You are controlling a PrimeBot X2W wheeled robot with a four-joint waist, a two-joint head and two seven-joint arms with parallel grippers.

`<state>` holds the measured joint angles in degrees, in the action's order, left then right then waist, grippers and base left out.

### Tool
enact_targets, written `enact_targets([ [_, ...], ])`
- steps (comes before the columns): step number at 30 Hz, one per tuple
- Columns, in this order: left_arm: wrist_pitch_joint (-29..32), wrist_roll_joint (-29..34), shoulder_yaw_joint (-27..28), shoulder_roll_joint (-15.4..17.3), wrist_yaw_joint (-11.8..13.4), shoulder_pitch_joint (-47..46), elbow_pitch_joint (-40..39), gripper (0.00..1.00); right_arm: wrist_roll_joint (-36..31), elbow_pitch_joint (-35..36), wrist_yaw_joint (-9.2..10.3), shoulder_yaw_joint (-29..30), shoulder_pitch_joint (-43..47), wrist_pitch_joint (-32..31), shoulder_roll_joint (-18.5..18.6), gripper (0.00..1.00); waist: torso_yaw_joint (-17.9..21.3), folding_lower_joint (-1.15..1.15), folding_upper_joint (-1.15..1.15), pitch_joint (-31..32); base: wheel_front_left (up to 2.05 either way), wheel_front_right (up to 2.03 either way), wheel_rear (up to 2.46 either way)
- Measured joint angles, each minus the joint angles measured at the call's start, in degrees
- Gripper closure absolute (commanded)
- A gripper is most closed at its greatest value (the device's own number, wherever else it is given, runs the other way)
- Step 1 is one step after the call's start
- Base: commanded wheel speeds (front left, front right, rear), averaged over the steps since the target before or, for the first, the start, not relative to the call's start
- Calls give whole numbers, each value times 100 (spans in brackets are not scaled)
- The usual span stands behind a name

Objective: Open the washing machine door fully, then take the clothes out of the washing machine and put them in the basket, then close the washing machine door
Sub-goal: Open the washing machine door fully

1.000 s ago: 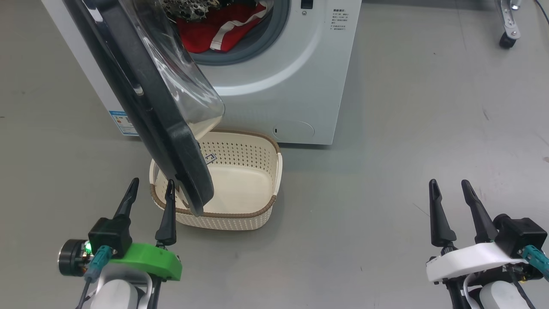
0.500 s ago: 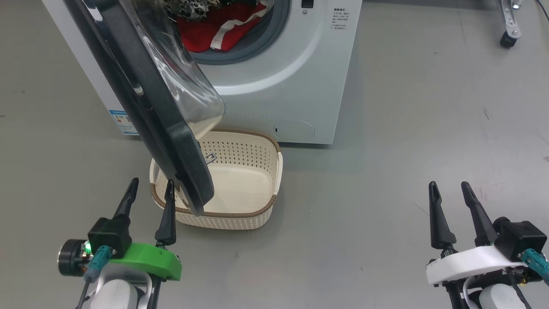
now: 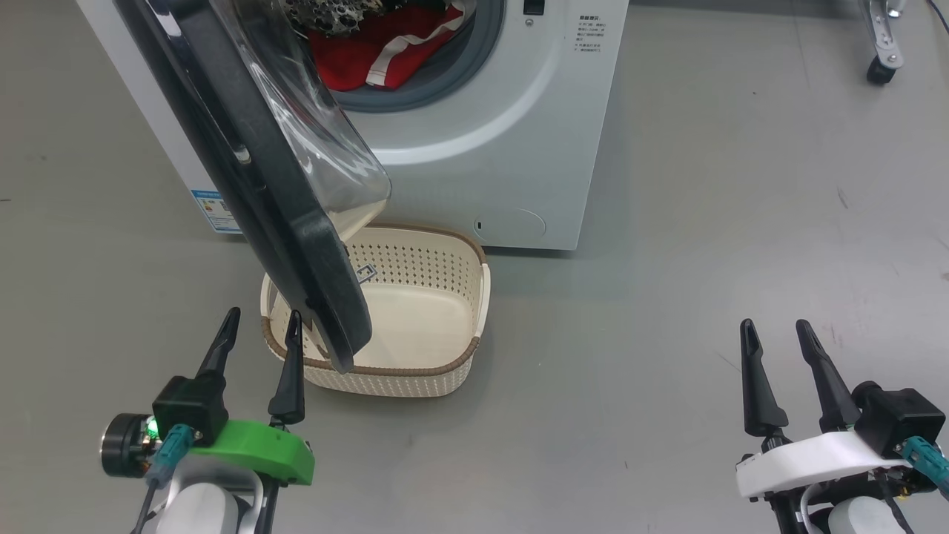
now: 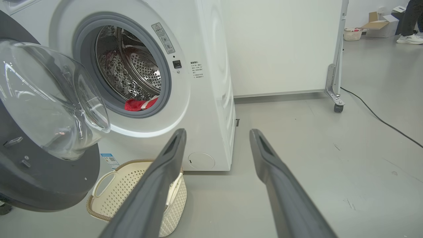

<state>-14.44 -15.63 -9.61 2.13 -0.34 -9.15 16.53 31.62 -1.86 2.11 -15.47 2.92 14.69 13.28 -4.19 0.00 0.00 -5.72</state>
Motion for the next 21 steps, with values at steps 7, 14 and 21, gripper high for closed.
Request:
enact_targets([
  [7,-1,81,-70,-1,-30,0,8,100,-40,-13,-53,41,1,0,-65,0,-2,0,0,-16,0,0,0],
  [14,0,127,-82,-1,-119,0,-45,100,-57,-34,-105,88,1,0,-113,0,3,0,0,-22,0,0,0],
  [21,0,89,99,-1,-145,-26,-357,100,-113,-78,-175,118,2,0,-182,0,2,0,0,1,0,0,0],
])
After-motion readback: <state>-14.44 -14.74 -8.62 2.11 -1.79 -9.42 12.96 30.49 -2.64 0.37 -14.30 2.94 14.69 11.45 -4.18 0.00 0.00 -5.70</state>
